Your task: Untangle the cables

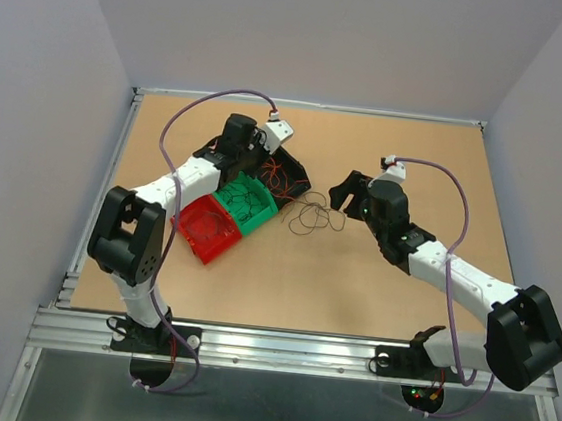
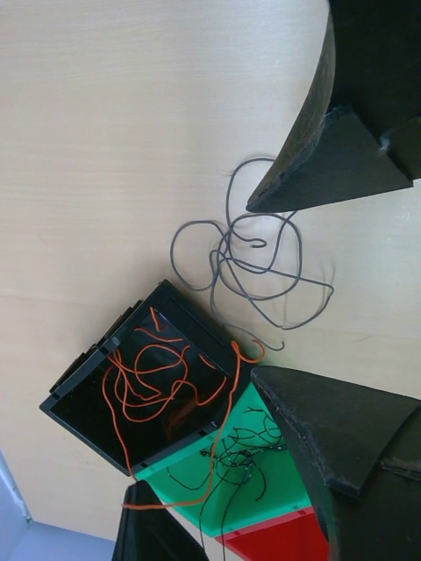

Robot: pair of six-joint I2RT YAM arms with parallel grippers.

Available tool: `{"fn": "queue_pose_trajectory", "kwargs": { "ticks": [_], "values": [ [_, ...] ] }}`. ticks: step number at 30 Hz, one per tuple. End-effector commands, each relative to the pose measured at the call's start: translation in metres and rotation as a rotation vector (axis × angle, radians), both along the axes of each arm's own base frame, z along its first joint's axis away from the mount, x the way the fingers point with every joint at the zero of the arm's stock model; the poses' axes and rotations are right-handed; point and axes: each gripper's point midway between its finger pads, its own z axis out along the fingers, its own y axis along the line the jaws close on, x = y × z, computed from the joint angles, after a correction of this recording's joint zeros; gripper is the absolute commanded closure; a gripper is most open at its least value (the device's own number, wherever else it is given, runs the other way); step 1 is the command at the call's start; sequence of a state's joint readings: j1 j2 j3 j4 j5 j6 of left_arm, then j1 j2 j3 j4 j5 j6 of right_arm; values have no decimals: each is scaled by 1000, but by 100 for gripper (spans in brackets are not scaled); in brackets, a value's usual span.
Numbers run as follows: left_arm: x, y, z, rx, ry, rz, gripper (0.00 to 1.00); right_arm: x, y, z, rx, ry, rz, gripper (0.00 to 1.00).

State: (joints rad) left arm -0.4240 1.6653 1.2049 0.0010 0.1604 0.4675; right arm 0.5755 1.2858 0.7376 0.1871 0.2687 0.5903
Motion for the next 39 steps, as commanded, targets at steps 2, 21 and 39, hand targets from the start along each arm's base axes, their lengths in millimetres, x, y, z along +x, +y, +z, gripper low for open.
{"fn": "queue_pose_trajectory", "kwargs": {
  "ticks": [2,21,39],
  "values": [
    [25,7,16,-57,1,100,100,5,5,12,12,-44,15,24],
    [62,35,-21,-366,373,77,100,6,9,7,8,-29,34,24],
    [52,43,-8,-622,503,-80,100,6,12,6,10,-26,49,24]
  ]
}}
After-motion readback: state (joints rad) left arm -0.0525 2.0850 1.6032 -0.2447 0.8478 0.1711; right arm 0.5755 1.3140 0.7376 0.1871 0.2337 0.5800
